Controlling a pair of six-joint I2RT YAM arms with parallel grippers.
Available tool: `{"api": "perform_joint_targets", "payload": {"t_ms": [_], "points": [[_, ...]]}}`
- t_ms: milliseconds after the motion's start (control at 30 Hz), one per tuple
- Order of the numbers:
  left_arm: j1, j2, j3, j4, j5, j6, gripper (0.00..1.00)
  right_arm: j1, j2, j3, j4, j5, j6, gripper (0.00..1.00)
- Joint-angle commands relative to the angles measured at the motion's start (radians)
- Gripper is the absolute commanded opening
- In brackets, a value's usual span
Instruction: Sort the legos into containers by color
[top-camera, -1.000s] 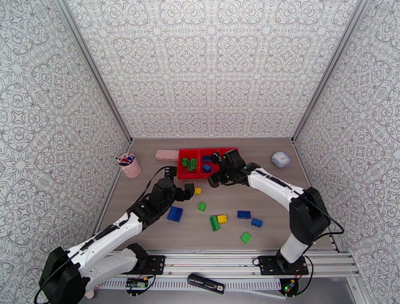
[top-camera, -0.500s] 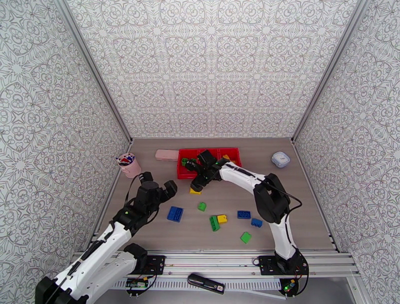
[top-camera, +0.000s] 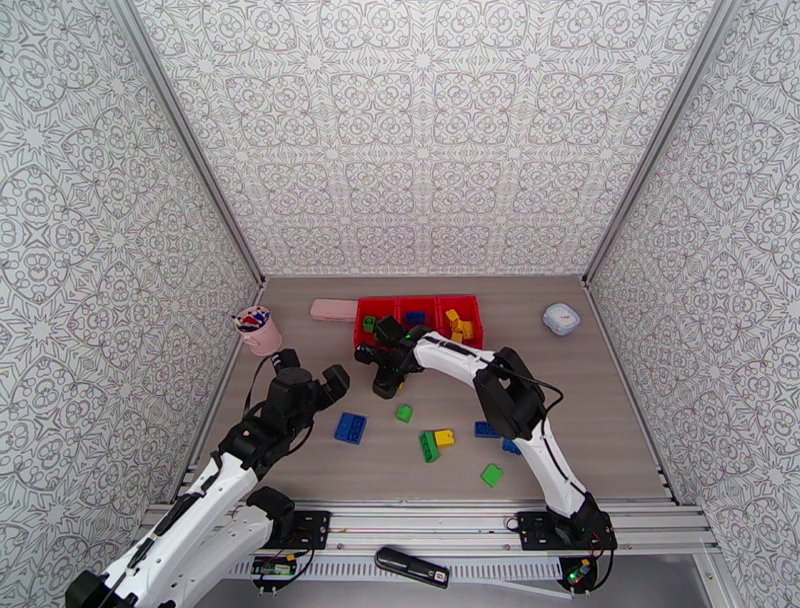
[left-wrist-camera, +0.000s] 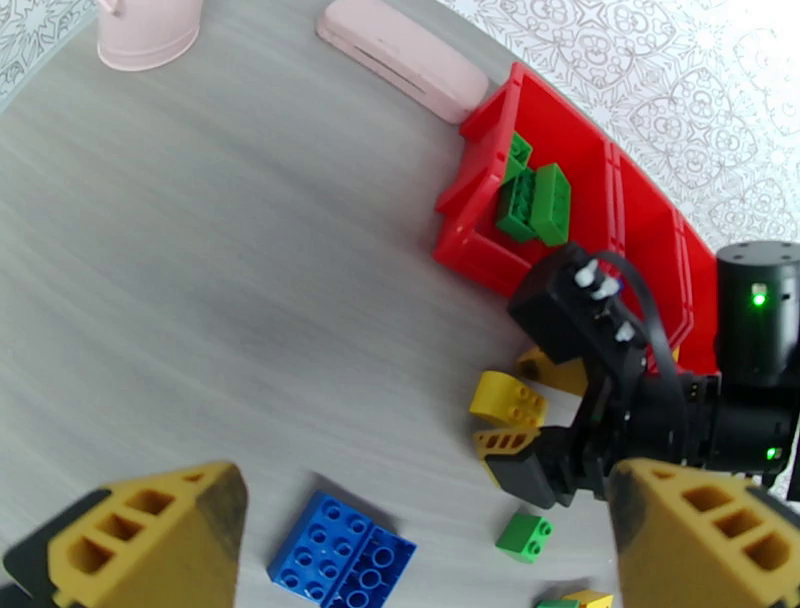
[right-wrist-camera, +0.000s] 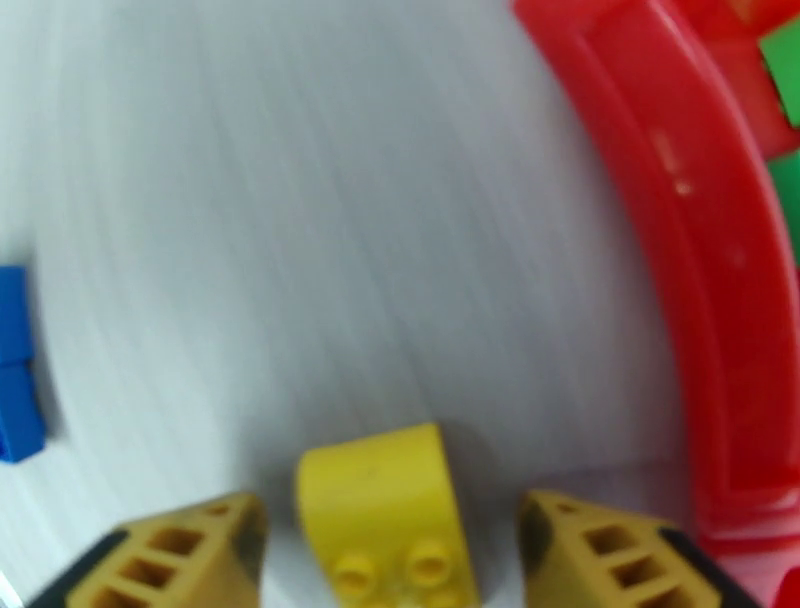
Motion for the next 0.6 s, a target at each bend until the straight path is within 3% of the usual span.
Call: {"api": "perform_joint_targets", "payload": {"t_ms": [0, 233, 400, 567], "points": [[0.004, -0.009, -0.022, 0.01, 0.012, 0.023, 1.0, 0.002, 0.026, 0.028, -0.035, 0.009, 0.01, 0.6], [-0.009, -0.016, -0.033, 0.036, 0.011, 0.068, 1.0, 0.002, -0.008, -0.013, -0.025, 0.019, 0.042, 0.31], [-0.044, -0.029, -0.044, 0.07, 0.007, 0.159, 1.0, 0.001, -0.076, -0.08, 0.03, 0.007, 0.11, 0.26], [-0.112, -0.048, -0.058, 0.139, 0.016, 0.303, 1.0, -0.015, -0.227, -0.253, 0.195, -0.015, 0.264, 0.22]]}}
